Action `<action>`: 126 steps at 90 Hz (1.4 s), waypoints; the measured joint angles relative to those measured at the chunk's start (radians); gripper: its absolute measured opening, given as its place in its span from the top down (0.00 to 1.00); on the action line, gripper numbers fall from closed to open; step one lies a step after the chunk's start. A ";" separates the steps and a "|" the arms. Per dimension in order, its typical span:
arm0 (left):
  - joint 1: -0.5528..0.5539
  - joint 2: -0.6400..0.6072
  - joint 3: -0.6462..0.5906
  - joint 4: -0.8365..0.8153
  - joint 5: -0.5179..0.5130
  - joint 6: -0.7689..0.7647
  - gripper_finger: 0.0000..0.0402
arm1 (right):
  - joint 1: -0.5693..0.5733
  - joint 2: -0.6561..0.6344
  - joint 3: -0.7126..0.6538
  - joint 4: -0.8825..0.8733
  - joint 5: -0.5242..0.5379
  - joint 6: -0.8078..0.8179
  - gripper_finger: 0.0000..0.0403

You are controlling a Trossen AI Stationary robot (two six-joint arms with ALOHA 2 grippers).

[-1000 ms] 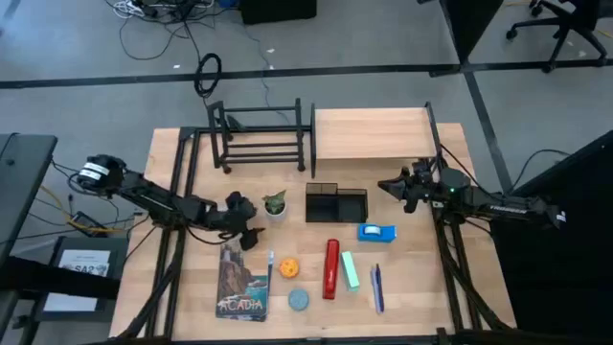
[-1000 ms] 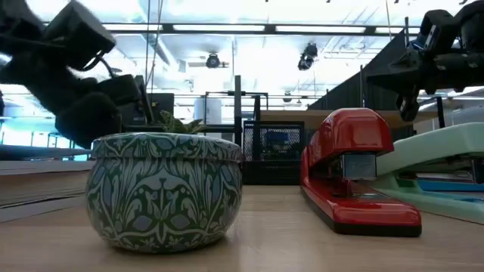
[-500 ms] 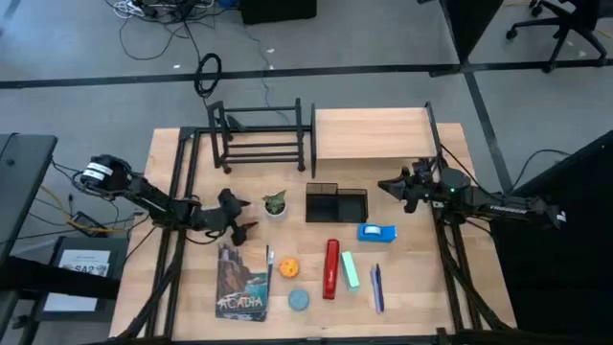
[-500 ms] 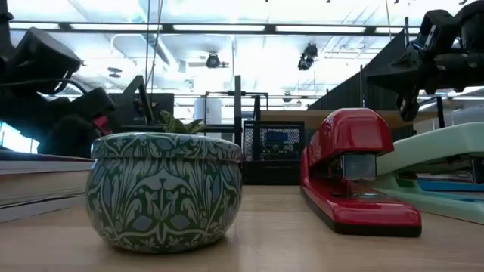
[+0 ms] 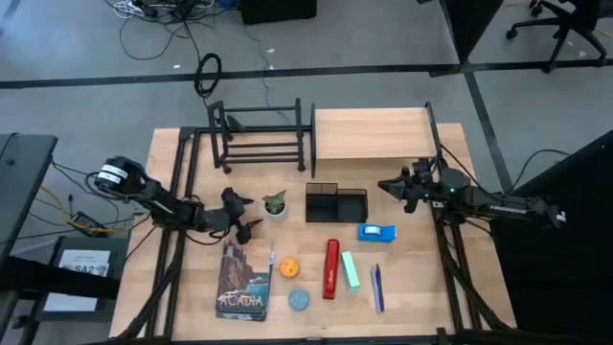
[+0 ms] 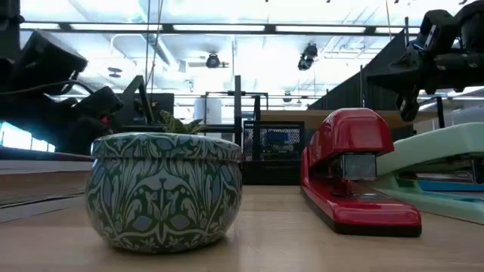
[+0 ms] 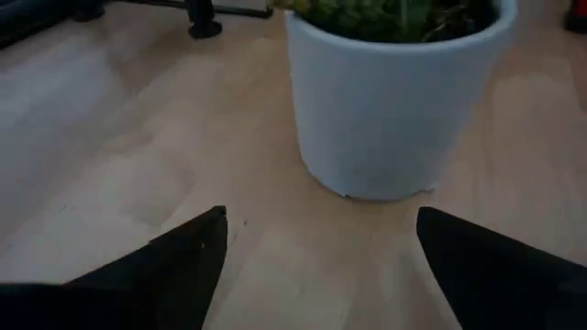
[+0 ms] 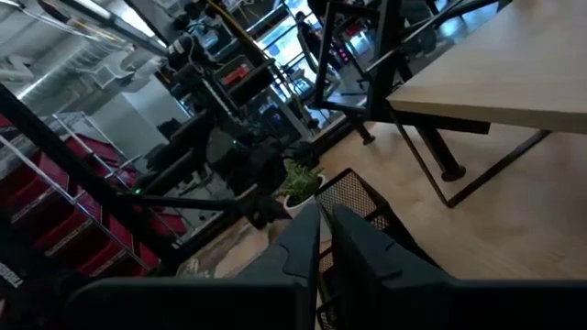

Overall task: Stock shelves
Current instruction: Put the white vase plant on the shelf

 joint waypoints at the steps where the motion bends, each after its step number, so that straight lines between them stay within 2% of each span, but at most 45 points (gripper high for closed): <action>1: 0.001 0.004 0.004 0.000 -0.002 0.000 0.17 | 0.000 0.000 0.000 0.000 0.000 0.000 0.98; 28: 0.073 0.122 0.095 -0.013 -0.005 0.028 0.17 | 0.000 0.000 0.000 0.000 0.000 0.000 0.98; 41: 0.092 0.163 0.122 0.037 0.010 0.065 0.17 | 0.000 0.000 0.000 0.000 0.000 0.000 0.98; 76: 0.109 0.191 0.215 0.112 0.052 0.222 0.17 | 0.000 0.000 0.000 0.000 0.000 0.000 0.98; 105: 0.181 0.278 0.315 0.112 0.157 0.212 0.17 | 0.000 0.000 0.000 0.000 0.000 0.000 0.98; 126: 0.186 0.354 0.391 0.158 0.204 0.213 0.17 | 0.000 0.000 0.000 0.000 0.000 0.000 0.98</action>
